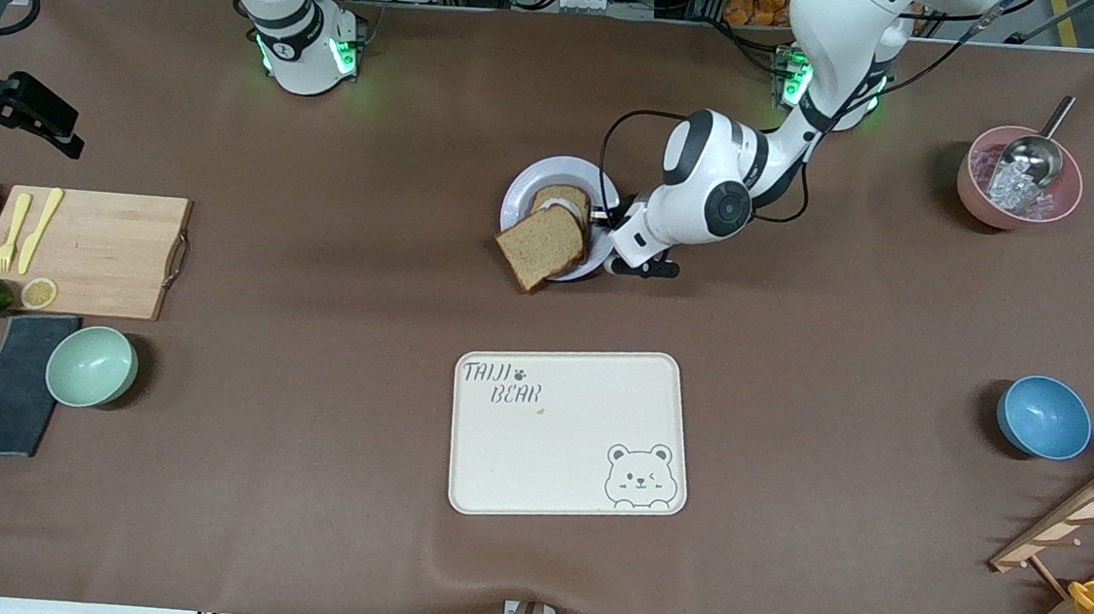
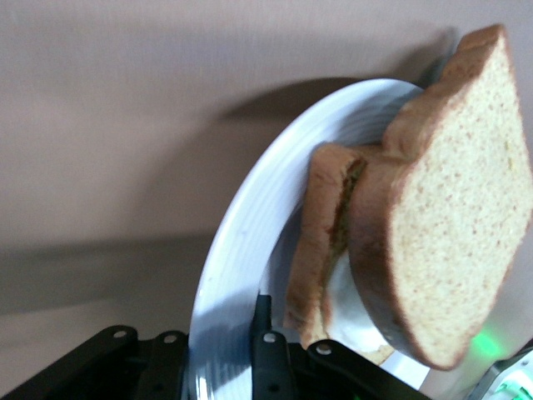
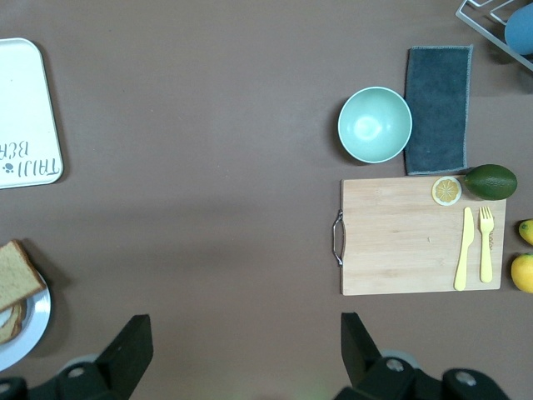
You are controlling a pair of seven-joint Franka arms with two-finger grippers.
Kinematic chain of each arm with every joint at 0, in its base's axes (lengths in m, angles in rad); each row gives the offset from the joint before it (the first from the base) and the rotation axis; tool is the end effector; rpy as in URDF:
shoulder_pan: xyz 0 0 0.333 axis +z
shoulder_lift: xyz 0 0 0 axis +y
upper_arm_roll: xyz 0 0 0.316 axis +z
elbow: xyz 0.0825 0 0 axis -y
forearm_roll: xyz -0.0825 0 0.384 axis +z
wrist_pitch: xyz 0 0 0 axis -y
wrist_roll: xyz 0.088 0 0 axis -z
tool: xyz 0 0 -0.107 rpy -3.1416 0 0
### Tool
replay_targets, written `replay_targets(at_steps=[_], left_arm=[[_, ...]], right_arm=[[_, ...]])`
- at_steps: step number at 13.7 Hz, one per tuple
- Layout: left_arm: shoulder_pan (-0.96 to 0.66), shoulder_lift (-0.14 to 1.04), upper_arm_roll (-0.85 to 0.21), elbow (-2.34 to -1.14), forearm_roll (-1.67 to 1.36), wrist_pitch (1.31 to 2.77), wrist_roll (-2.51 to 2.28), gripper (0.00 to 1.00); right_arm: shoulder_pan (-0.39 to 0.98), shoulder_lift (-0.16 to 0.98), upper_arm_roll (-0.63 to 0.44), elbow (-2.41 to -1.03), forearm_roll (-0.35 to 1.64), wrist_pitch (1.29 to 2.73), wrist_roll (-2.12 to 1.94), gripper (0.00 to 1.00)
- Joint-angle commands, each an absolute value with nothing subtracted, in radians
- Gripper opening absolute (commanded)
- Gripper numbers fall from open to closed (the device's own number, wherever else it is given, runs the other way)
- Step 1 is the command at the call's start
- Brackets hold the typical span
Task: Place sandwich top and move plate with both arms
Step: 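Slide the held plate onto the bear tray with the left gripper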
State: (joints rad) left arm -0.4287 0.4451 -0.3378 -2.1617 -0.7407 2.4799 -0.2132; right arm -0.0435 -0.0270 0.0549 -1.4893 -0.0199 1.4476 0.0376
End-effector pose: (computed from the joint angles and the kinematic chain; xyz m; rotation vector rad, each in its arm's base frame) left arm 0.3982 -0.3849 0.1900 2.6629 0.1295 -0.5196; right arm 0.5332 0.0042 0.6664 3.1196 -0.0445 -0.0222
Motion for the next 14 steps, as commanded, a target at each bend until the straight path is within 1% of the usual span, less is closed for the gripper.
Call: replay_targets(at_steps=[1,5,8,10,12,14], left_arm=[[-0.402,0.439,-0.350,-2.119,-0.813,2.490,-0.181,0.00],[-0.370,0.403,-0.350,-2.128,-0.831,2.479,-0.130,0.00],[-0.367,0.394,-0.348,-2.111,-0.831,2.480,-0.112,0.00],[-0.338,0.402,-0.347,-2.080,-0.831,2.480,-0.098,0.00],[-0.299,0.426,-0.344,-2.025,-0.830,2.480,-0.078,0.00],[-0.265,0.475,-0.344,-1.942,-0.831,2.480,-0.063,0.00]], right_arm=[[-0.055,-0.029,0.064,-1.497,-0.021,1.457,0.054,1.00],[-0.057,-0.029,0.064,-1.497,-0.021,1.457,0.054,1.00],[-0.057,-0.029,0.064,-1.497,-0.021,1.457,0.054,1.00],[-0.057,-0.029,0.064,-1.497,-0.021,1.457,0.054,1.00],[-0.060,-0.029,0.063,-1.497,-0.021,1.457,0.054,1.00],[-0.060,-0.029,0.064,-1.497,-0.021,1.456,0.054,1.00]])
